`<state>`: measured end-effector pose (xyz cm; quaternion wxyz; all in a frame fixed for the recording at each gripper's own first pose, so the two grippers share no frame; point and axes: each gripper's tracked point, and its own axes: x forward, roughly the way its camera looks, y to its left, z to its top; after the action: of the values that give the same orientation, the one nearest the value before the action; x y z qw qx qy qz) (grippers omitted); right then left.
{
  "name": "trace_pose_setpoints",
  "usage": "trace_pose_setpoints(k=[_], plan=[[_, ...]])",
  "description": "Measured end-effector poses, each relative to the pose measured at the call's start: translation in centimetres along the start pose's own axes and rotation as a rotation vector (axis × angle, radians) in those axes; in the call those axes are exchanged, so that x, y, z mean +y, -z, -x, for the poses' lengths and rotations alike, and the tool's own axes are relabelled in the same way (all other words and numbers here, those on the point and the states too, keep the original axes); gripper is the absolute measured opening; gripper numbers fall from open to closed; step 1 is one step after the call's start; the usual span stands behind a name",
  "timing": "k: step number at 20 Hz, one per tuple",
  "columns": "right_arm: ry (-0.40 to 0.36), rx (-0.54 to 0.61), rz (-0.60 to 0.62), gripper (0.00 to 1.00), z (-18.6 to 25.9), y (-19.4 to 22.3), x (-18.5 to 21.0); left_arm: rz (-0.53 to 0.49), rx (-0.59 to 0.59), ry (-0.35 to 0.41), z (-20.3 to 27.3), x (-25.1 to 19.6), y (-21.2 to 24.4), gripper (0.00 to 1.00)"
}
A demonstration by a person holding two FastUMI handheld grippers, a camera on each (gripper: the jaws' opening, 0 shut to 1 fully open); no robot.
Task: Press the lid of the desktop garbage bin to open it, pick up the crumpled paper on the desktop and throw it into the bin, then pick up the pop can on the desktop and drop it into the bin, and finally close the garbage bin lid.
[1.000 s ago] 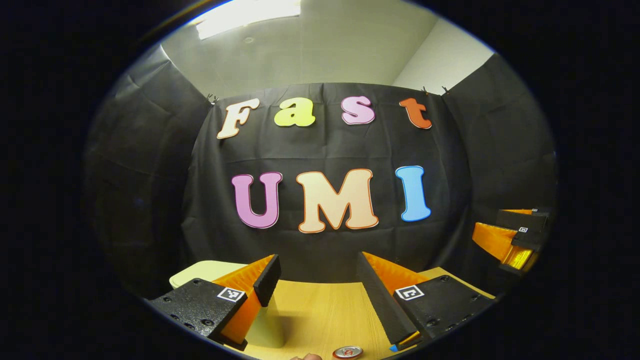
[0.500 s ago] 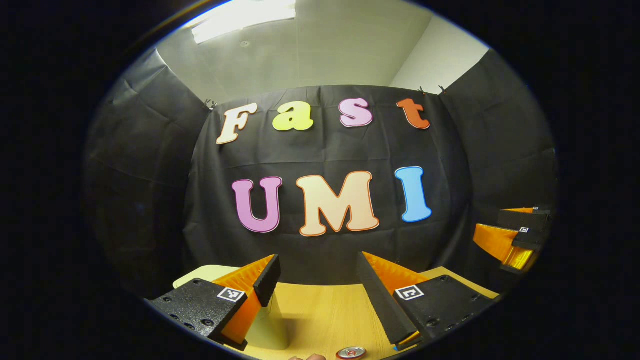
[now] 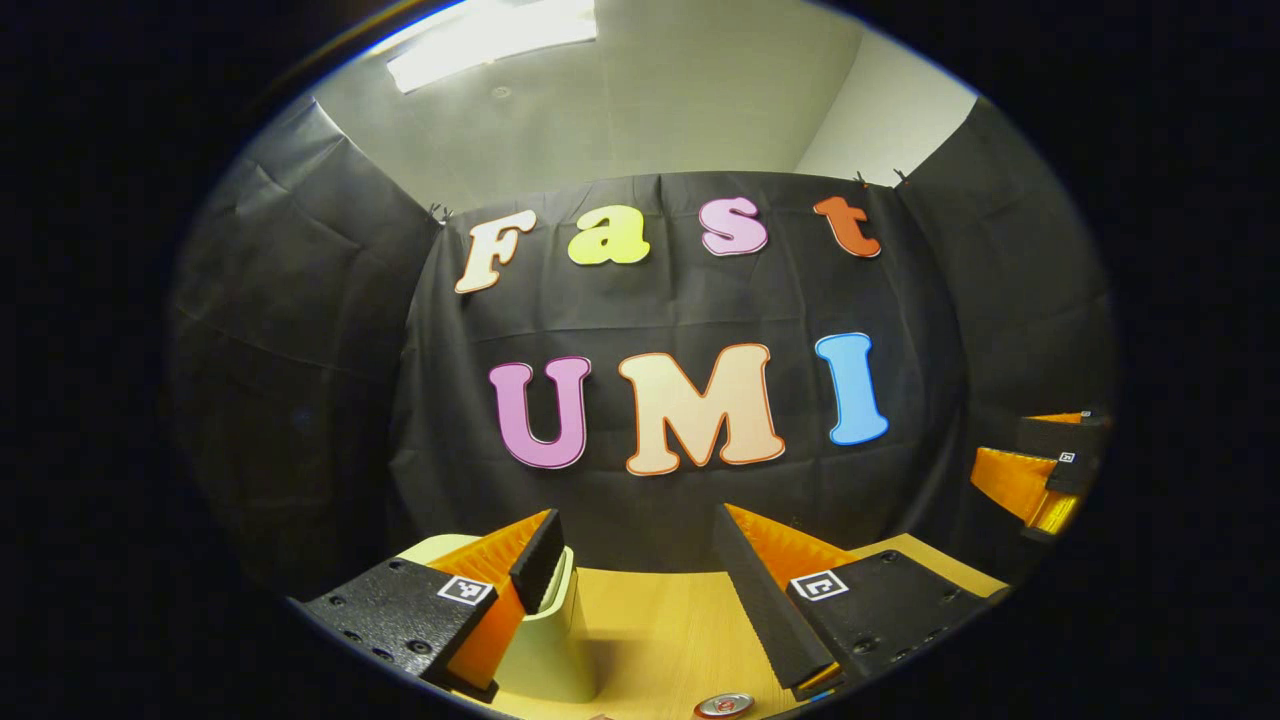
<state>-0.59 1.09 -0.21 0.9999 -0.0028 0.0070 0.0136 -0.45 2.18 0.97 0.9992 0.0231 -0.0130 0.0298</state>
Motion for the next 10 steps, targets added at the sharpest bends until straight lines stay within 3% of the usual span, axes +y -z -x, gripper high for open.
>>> trace_pose_setpoints(k=[2, 5, 10], plan=[[-0.006, 0.002, 0.004, 0.99, 0.1, 0.2, 0.4, 0.013, 0.004, -0.007, 0.0, 0.5, 0.1, 0.81], [-0.013, 0.008, 0.005, 0.99, 0.2, 0.4, 0.9, 0.037, 0.020, 0.000, 0.0, 0.8, 0.5, 0.41], [-0.020, 0.011, 0.002, 0.99, 0.1, 0.4, 1.6, 0.059, 0.057, -0.024, 0.0, 2.5, 1.8, 0.10]])
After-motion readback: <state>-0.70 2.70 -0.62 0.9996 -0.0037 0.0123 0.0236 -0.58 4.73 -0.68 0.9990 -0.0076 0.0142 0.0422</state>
